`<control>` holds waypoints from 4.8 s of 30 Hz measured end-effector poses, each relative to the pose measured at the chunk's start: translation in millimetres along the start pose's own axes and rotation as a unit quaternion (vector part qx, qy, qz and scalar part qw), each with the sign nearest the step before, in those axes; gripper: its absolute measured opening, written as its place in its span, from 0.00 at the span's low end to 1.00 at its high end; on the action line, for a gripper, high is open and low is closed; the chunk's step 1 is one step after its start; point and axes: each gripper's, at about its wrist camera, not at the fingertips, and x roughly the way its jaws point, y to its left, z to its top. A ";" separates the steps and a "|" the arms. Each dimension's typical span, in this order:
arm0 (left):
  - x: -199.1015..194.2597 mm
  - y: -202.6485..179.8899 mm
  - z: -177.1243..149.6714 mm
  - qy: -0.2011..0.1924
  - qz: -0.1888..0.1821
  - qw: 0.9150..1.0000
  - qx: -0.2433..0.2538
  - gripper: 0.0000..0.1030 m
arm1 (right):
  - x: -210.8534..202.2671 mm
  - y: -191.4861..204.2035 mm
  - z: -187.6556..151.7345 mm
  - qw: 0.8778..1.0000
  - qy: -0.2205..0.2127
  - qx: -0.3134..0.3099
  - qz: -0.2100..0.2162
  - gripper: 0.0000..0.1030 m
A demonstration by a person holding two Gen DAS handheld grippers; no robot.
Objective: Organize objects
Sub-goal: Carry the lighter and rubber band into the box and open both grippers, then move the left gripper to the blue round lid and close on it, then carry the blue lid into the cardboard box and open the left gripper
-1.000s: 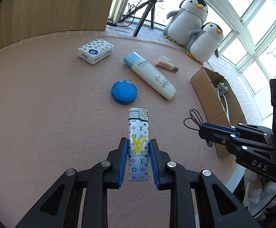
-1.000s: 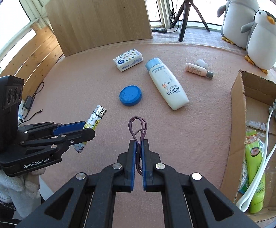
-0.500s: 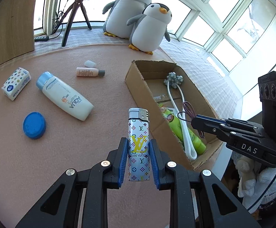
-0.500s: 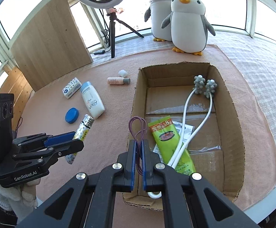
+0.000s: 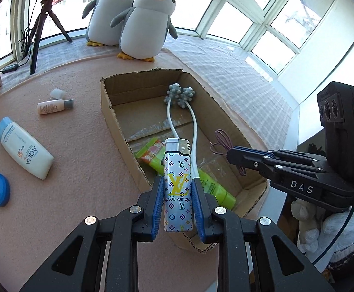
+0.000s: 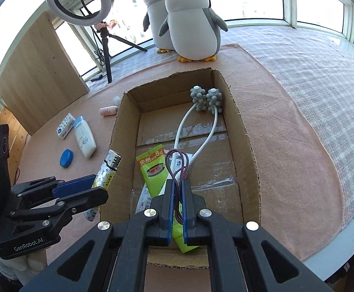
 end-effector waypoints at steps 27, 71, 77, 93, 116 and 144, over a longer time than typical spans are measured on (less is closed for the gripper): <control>-31.2 50.3 -15.2 -0.012 0.036 0.998 -0.049 0.46 | -1.6 31.8 1.5 1.000 -0.007 0.000 0.001 0.50; -36.6 227.3 -31.9 -0.004 0.224 0.966 -0.131 0.74 | 8.3 120.4 -31.9 0.998 0.034 -0.043 -0.041 0.66; -28.4 231.4 -32.4 0.006 0.235 0.963 -0.131 0.61 | 4.6 111.3 -34.2 0.998 0.031 -0.035 -0.046 0.66; -37.3 223.5 -31.3 -0.006 0.221 0.967 -0.129 0.52 | -6.1 90.6 -35.3 0.998 0.019 -0.016 -0.050 0.66; -17.9 52.7 35.7 -0.041 0.094 0.995 0.002 0.53 | -23.5 37.8 -43.8 0.997 0.011 0.041 -0.068 0.66; -27.3 74.9 23.6 -0.048 0.099 0.993 -0.042 0.61 | -11.9 52.7 -25.3 0.999 0.006 0.020 -0.040 0.66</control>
